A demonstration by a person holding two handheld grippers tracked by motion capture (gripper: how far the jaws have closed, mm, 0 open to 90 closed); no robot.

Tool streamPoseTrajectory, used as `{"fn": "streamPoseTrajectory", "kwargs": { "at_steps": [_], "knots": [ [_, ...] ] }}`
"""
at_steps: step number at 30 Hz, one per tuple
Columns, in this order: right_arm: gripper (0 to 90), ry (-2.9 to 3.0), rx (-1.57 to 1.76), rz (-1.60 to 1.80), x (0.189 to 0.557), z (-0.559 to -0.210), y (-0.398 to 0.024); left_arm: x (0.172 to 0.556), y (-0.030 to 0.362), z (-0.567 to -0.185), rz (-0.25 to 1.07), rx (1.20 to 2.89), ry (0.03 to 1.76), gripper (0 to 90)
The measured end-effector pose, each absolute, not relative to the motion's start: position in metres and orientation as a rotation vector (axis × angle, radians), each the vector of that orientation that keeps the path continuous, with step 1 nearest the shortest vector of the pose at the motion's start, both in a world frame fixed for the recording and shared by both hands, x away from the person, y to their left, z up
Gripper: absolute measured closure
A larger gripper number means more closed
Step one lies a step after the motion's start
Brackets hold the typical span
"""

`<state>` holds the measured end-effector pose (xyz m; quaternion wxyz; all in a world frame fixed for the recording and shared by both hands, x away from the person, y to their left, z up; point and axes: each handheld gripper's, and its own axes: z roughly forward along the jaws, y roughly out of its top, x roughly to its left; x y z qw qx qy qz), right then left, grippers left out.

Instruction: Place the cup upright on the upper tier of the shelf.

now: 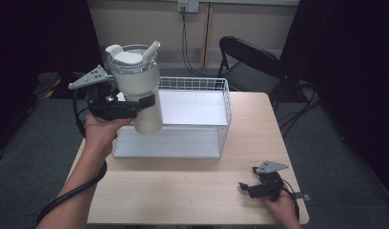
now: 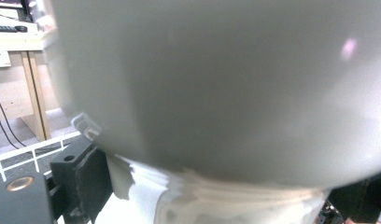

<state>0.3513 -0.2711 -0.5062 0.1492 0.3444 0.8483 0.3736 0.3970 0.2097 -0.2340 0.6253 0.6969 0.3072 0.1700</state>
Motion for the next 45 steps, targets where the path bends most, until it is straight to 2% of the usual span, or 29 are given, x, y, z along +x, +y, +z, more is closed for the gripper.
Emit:
{"fn": "streamPoseTrajectory", "kwargs": {
  "at_steps": [19,45],
  "knots": [
    [13.4,2.438,0.990,1.074,0.351,-0.506,-0.271,0.416,0.203,-0.227,0.462,1.591,0.746,9.8],
    [13.4,2.438,0.990,1.074,0.351,-0.506,-0.271,0.439,0.196,-0.237,0.546,1.576,0.816,9.8]
  ]
}}
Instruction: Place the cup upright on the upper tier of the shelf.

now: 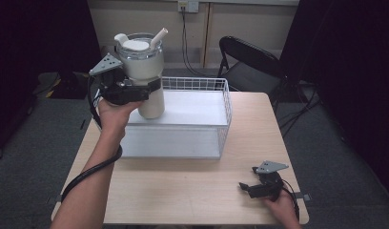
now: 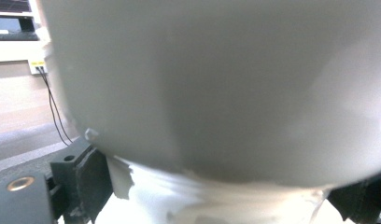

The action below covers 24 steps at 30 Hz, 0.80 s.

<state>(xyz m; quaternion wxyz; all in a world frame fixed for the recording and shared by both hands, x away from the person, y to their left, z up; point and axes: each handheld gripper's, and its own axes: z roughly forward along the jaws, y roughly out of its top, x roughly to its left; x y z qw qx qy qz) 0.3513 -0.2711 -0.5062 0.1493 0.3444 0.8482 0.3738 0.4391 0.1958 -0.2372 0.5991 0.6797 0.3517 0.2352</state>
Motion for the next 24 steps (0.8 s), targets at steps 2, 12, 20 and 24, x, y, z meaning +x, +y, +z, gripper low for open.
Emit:
{"fn": "streamPoseTrajectory", "kwargs": {
  "at_steps": [2,12,20,24],
  "knots": [
    [13.4,2.438,0.990,1.074,0.351,-0.506,-0.271,0.442,0.195,-0.239,0.557,1.571,0.824,9.8],
    [13.4,2.438,0.990,1.074,0.351,-0.506,-0.271,0.450,0.190,-0.242,0.576,1.579,0.843,9.8],
    [13.4,2.438,0.990,1.074,0.351,-0.506,-0.271,0.456,0.185,-0.247,0.595,1.576,0.859,9.9],
    [13.4,2.438,0.990,1.075,0.351,-0.506,-0.271,0.458,0.184,-0.249,0.597,1.570,0.866,9.9]
  ]
}}
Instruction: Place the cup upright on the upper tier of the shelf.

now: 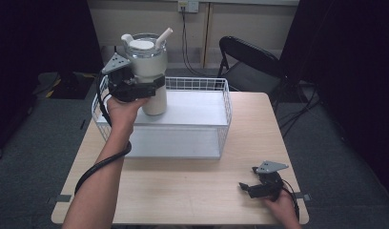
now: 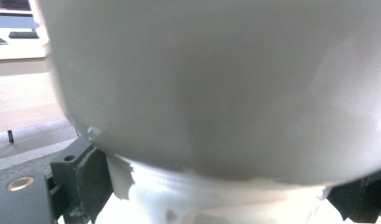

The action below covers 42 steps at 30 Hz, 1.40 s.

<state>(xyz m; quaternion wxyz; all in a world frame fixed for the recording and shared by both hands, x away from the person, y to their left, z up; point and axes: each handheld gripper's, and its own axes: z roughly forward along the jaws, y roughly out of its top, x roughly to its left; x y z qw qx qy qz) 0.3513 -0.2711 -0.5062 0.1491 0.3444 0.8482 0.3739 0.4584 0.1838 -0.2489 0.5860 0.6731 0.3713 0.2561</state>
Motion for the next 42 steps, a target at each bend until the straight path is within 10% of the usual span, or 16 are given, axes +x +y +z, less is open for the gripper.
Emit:
{"fn": "streamPoseTrajectory", "kwargs": {
  "at_steps": [42],
  "knots": [
    [13.4,2.438,0.990,1.075,0.351,-0.506,-0.271,0.477,0.174,-0.263,0.620,1.568,0.884,9.8]
  ]
}}
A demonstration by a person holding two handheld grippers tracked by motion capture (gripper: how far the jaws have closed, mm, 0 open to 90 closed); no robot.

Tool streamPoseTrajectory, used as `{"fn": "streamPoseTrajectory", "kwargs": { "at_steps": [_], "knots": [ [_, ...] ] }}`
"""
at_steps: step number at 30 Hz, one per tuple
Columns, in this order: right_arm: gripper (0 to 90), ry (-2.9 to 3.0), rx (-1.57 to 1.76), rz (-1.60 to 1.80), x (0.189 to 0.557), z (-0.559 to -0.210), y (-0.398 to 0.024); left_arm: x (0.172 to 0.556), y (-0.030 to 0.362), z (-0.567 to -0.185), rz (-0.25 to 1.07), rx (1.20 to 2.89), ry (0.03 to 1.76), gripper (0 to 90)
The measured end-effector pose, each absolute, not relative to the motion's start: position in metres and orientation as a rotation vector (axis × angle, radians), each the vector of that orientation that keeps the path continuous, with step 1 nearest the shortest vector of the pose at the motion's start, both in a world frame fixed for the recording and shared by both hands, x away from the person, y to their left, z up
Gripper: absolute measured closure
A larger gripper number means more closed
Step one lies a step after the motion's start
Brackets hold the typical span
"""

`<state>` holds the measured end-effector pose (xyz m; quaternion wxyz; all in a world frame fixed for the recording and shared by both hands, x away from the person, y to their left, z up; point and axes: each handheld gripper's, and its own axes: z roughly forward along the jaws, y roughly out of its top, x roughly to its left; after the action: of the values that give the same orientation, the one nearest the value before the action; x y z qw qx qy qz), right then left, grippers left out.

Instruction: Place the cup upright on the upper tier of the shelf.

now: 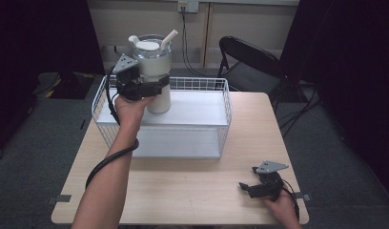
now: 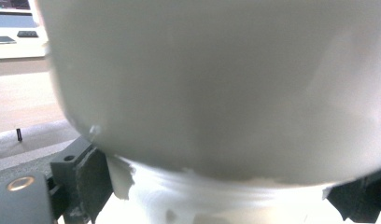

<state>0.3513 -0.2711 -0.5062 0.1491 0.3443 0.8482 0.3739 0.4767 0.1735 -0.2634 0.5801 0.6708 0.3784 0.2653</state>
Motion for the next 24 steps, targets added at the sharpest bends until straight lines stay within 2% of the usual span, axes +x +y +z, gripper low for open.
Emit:
{"fn": "streamPoseTrajectory", "kwargs": {
  "at_steps": [24],
  "knots": [
    [13.4,2.438,0.989,1.074,0.3513,-0.5061,-0.2710,0.4707,0.1734,-0.2688,0.648,1.572,0.833,9.4]
  ]
}}
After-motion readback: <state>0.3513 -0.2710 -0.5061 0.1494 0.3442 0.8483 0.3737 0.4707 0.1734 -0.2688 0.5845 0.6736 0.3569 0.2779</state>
